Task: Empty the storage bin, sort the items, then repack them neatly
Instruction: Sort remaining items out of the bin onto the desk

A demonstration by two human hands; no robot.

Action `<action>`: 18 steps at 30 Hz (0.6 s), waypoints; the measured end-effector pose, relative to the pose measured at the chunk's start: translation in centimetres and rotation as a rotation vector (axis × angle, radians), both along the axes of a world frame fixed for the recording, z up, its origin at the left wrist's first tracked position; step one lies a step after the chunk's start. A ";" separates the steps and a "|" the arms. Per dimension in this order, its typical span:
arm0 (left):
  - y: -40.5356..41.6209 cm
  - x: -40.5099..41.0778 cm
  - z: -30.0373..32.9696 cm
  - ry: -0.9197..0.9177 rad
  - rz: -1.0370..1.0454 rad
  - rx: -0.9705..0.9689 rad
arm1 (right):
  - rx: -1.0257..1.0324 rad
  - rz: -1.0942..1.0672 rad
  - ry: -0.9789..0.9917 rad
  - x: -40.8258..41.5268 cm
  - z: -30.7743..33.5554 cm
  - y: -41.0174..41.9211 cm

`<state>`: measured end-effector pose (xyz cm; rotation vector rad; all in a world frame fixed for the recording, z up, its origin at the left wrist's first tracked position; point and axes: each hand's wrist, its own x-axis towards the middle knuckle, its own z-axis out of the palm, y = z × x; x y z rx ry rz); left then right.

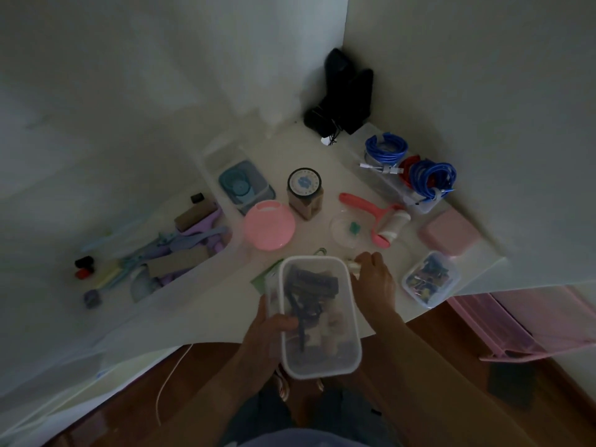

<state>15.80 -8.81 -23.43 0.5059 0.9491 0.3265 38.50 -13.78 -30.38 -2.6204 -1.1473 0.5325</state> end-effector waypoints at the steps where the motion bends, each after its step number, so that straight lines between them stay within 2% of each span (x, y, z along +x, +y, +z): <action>1: -0.1 0.2 0.7 0.007 0.013 -0.024 | -0.005 0.022 -0.004 0.0 0.2 -0.2; 4: -0.3 0.8 2.2 -0.043 0.059 -0.093 | 0.030 0.025 0.031 -0.1 1.6 -1.6; 6: 0.0 1.3 3.5 -0.044 0.094 -0.062 | 0.127 -0.095 0.095 0.0 3.8 -3.2; 9: 1.2 1.8 4.6 0.031 0.124 -0.024 | 0.297 -0.373 0.363 0.4 9.2 -4.2; 11: 2.3 2.4 5.7 -0.055 0.219 -0.135 | 0.444 -0.487 0.610 0.2 14.5 -3.6; 13: 3.1 3.4 7.1 -0.050 0.226 -0.133 | 0.570 -0.502 0.810 -0.8 20.3 -2.8; 16: 4.2 4.8 8.2 0.065 0.165 0.082 | 0.698 -0.419 0.905 -2.3 27.8 -2.4; 18: 4.5 5.8 9.0 0.156 0.109 0.116 | 0.828 -0.363 1.029 -3.5 31.1 -2.3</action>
